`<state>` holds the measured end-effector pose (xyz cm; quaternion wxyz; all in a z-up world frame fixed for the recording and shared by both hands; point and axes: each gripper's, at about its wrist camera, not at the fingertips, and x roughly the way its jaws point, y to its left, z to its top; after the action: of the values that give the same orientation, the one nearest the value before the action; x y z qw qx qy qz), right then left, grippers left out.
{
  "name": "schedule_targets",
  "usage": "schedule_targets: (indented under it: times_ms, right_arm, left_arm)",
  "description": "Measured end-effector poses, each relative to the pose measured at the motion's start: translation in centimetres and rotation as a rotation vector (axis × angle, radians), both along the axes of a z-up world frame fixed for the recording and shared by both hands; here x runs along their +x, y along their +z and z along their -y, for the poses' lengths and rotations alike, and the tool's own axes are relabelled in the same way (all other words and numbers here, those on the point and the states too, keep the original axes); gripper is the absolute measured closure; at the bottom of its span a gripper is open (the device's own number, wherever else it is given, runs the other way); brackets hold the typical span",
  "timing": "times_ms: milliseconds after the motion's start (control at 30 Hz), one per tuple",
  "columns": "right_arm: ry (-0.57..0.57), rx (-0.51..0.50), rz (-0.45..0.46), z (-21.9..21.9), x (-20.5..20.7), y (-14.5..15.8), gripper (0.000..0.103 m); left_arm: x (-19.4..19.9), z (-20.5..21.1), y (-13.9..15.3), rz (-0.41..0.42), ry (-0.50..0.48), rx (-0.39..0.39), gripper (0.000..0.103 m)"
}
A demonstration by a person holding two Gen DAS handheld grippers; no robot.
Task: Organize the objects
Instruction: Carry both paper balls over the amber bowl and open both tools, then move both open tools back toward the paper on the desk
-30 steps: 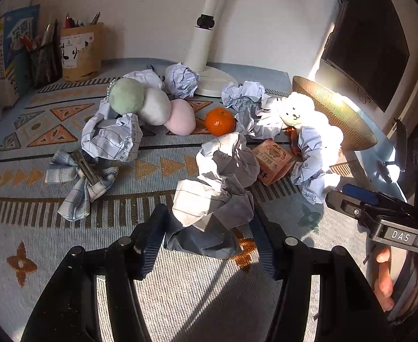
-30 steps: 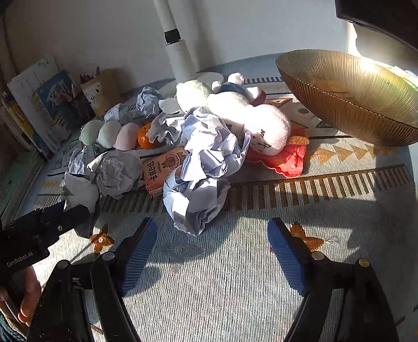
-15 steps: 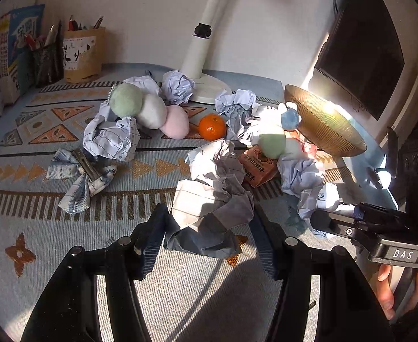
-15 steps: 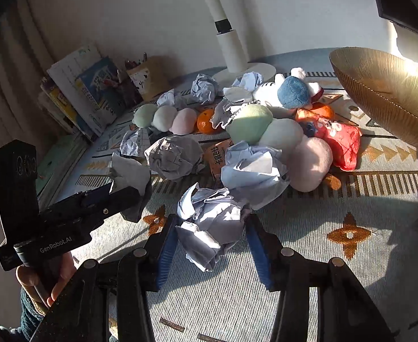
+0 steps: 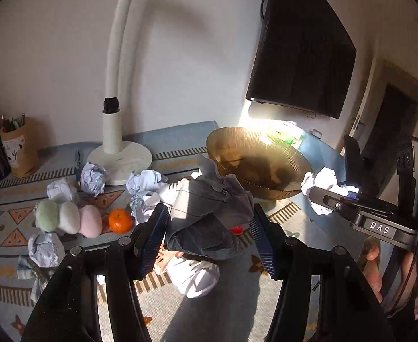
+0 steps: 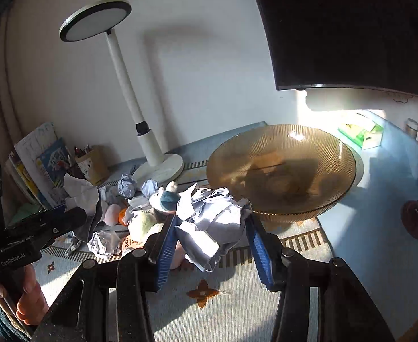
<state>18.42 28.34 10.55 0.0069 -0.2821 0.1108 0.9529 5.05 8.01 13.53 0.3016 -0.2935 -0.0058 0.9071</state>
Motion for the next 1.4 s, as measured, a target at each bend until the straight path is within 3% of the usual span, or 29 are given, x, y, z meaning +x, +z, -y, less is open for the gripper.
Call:
schedule_targets:
  times_ms: [133, 367, 467, 533, 567, 800, 867, 967, 1233, 1400]
  right_arm:
    - [-0.168, 0.03, -0.01, -4.4, -2.1, 0.3, 0.055]
    - [-0.225, -0.013, 0.032, -8.8, -4.8, -1.3, 0.054]
    - [-0.239, -0.025, 0.049, -9.7, -5.4, -1.8, 0.049]
    - [-0.244, -0.033, 0.054, -10.0, -5.5, -2.1, 0.045]
    - [-0.247, -0.034, 0.052, -10.1, -5.4, -2.1, 0.044]
    - [-0.22, -0.053, 0.011, -9.0, -3.4, -0.9, 0.043]
    - [-0.195, -0.06, -0.002, -7.6, -2.8, -0.4, 0.035]
    - [-0.131, -0.056, -0.023, -4.6, -1.9, 0.1, 0.035]
    - [0.021, -0.06, -0.012, 4.2, -2.4, -2.7, 0.033]
    - [0.07, -0.046, 0.027, 7.7, -3.9, -6.1, 0.032]
  left_arm:
    - [-3.5, -6.6, 1.3, -0.009, -0.051, 0.01, 0.047]
    - [-7.3, -13.9, -0.3, 0.021, -0.092, -0.017, 0.046]
    - [-8.0, -15.2, -1.1, 0.029, -0.065, -0.023, 0.034]
    - [-8.4, -15.0, -1.3, 0.054, -0.076, 0.001, 0.009]
    - [-8.5, -14.8, -1.3, 0.061, -0.071, 0.015, 0.008]
    - [-7.0, -9.7, 0.1, 0.056, -0.01, 0.061, 0.007]
    - [-5.6, -7.1, 0.8, 0.029, 0.036, 0.062, 0.007]
    - [-3.1, -2.7, 0.9, -0.011, 0.129, 0.05, 0.007]
    - [1.8, 8.7, -3.3, -0.066, 0.439, -0.026, 0.003]
    - [1.8, 11.6, -6.6, -0.029, 0.476, -0.037, 0.003]
